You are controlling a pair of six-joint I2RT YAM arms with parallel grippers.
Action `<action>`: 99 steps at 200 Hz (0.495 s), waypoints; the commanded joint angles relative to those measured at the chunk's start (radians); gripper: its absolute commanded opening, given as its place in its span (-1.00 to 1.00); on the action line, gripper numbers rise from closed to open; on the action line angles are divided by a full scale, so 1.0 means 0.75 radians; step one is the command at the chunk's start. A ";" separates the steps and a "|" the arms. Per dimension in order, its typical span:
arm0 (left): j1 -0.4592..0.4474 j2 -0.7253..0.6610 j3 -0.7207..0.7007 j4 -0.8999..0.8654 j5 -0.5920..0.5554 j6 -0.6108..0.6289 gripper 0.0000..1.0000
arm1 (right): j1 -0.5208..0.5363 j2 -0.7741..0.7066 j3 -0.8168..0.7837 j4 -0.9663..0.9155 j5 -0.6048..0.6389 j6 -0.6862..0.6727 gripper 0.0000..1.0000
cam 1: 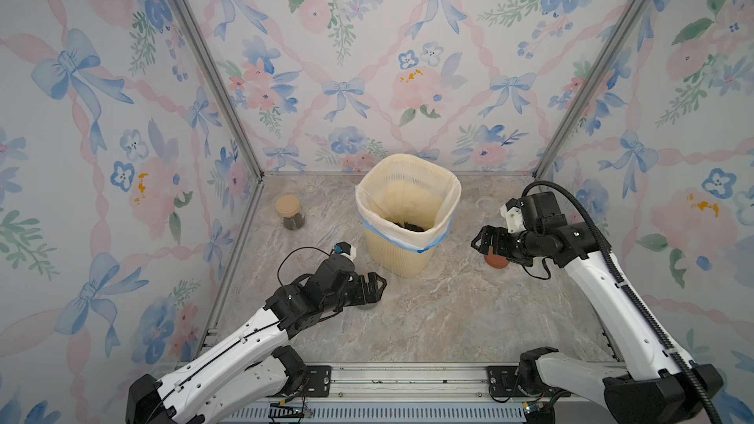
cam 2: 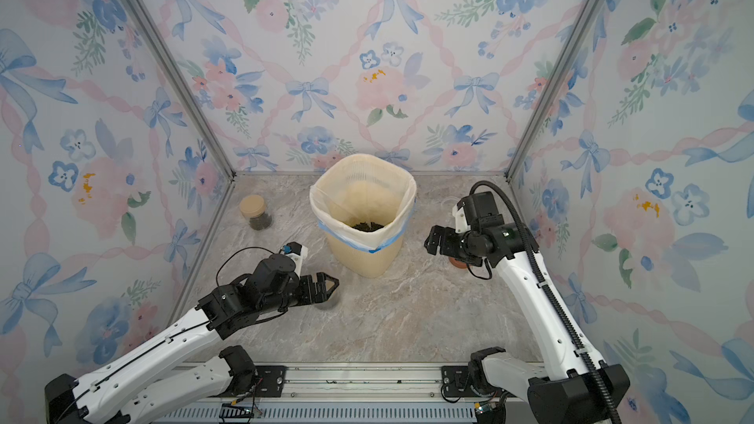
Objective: Empty moldy tea leaves from jars
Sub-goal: Pick up the jar from the center of the board.
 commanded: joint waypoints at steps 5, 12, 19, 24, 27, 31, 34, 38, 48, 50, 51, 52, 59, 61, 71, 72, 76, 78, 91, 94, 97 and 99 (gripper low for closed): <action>-0.050 0.057 0.011 -0.058 -0.163 -0.021 0.96 | 0.012 -0.063 -0.053 -0.016 0.012 -0.005 0.95; -0.051 0.074 0.031 -0.070 -0.179 -0.012 0.96 | 0.013 -0.074 -0.067 -0.013 0.011 -0.003 0.95; -0.055 0.091 0.053 -0.088 -0.198 -0.002 0.96 | 0.011 -0.083 -0.078 -0.011 0.010 -0.003 0.95; -0.059 0.103 0.071 -0.102 -0.212 0.004 0.96 | 0.011 -0.089 -0.087 -0.009 0.011 -0.005 0.95; -0.063 0.110 0.081 -0.111 -0.222 0.006 0.96 | 0.012 -0.090 -0.092 -0.008 0.012 -0.005 0.95; -0.067 0.120 0.095 -0.123 -0.235 0.011 0.96 | 0.011 -0.095 -0.098 -0.005 0.011 -0.006 0.95; -0.071 0.126 0.105 -0.132 -0.246 0.014 0.96 | 0.011 -0.098 -0.103 -0.004 0.011 -0.008 0.95; -0.076 0.137 0.117 -0.147 -0.262 0.017 0.96 | 0.011 -0.099 -0.110 -0.002 0.010 -0.008 0.95; -0.083 0.155 0.140 -0.167 -0.276 0.023 0.96 | 0.012 -0.105 -0.124 0.004 0.009 -0.009 0.95; -0.084 0.157 0.144 -0.169 -0.274 0.023 0.96 | 0.012 -0.105 -0.127 0.004 0.008 -0.008 0.95; -0.083 0.158 0.147 -0.170 -0.274 0.023 0.96 | 0.012 -0.105 -0.129 0.006 0.009 -0.009 0.95; -0.083 0.159 0.149 -0.170 -0.271 0.024 0.96 | 0.012 -0.104 -0.130 0.006 0.008 -0.009 0.95; -0.086 0.160 0.162 -0.173 -0.271 0.021 0.96 | 0.011 -0.105 -0.137 0.010 0.003 -0.011 0.95; -0.089 0.161 0.166 -0.173 -0.271 0.020 0.96 | 0.011 -0.104 -0.139 0.011 0.002 -0.010 0.95; -0.091 0.169 0.183 -0.188 -0.281 0.021 0.96 | 0.011 -0.103 -0.146 0.016 -0.001 -0.013 0.95; -0.091 0.170 0.184 -0.191 -0.282 0.022 0.96 | 0.011 -0.102 -0.147 0.017 -0.001 -0.012 0.95; -0.092 0.176 0.191 -0.199 -0.291 0.025 0.96 | 0.011 -0.100 -0.149 0.020 -0.002 -0.014 0.95; -0.093 0.181 0.195 -0.205 -0.296 0.026 0.96 | 0.011 -0.100 -0.149 0.022 -0.003 -0.014 0.95; -0.093 0.202 0.209 -0.239 -0.327 0.041 0.96 | 0.009 -0.096 -0.153 0.032 -0.009 -0.017 0.95; -0.094 0.207 0.212 -0.247 -0.337 0.043 0.96 | 0.009 -0.093 -0.155 0.034 -0.011 -0.018 0.95; -0.095 0.212 0.215 -0.251 -0.343 0.046 0.96 | 0.009 -0.093 -0.155 0.036 -0.013 -0.019 0.95; -0.095 0.215 0.217 -0.254 -0.348 0.050 0.96 | 0.009 -0.092 -0.155 0.037 -0.015 -0.019 0.95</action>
